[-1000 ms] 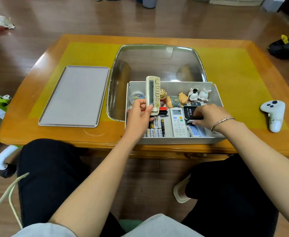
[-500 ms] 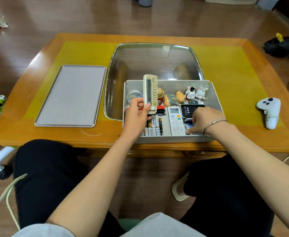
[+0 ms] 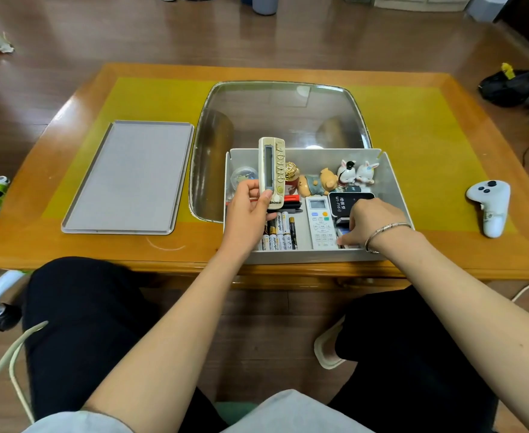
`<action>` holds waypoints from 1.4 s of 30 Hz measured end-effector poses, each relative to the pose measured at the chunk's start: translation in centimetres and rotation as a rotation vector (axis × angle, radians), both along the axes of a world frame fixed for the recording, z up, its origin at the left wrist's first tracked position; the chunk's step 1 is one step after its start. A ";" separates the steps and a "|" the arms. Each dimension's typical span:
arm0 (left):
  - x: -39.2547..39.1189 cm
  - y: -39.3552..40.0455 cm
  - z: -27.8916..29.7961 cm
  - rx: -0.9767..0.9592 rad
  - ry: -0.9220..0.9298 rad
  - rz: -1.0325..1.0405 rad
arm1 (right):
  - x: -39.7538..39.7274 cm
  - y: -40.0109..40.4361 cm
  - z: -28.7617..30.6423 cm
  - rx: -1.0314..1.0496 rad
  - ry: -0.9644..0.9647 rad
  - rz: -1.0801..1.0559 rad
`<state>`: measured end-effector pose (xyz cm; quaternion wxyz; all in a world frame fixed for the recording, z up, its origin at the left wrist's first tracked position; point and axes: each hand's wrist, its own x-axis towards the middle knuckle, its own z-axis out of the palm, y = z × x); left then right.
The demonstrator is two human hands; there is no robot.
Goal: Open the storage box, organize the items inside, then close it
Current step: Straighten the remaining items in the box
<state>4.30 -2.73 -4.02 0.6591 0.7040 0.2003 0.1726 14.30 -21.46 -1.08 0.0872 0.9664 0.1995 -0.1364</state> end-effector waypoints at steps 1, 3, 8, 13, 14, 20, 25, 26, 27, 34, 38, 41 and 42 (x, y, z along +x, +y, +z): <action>0.0 0.0 0.0 -0.002 -0.005 -0.002 | 0.1 0.0 0.2 0.015 -0.023 -0.009; 0.0 0.0 0.0 0.019 -0.010 -0.016 | 0.0 0.2 0.7 0.114 -0.094 -0.016; -0.1 0.2 -0.2 0.140 0.019 -0.101 | -0.2 0.8 1.8 0.675 -0.227 0.172; -0.3 0.6 0.3 0.261 0.025 -0.174 | -0.1 1.7 2.3 0.697 -0.102 0.361; -0.4 0.5 0.5 0.255 0.027 -0.183 | -0.2 1.9 2.1 0.744 -0.063 0.315; -0.9 0.0 1.3 0.305 0.055 -0.315 | -0.5 3.0 0.8 1.134 0.204 -0.055; -1.0 -1.0 1.4 0.302 0.060 -0.361 | -0.7 4.0 0.3 1.204 0.261 -0.116; -1.0 -1.0 1.4 0.292 0.068 -0.364 | -0.6 4.0 0.3 1.207 0.257 -0.121; -1.0 -0.9 1.4 0.279 0.075 -0.363 | -0.4 4.0 0.3 1.209 0.246 -0.127; 0.3 0.2 0.8 0.404 0.275 -0.310 | 1.1 2.6 0.3 1.055 0.231 -0.150; 1.3 -2.1 1.2 0.448 0.271 -0.439 | 0.5 3.1 0.1 0.965 0.259 -0.055; 1.8 -3.0 1.2 0.501 0.289 -0.390 | 0.5 3.4 0.0 0.971 0.241 -0.060; 1.9 -3.0 1.2 0.528 0.305 -0.358 | 0.5 3.4 0.1 0.990 0.269 -0.075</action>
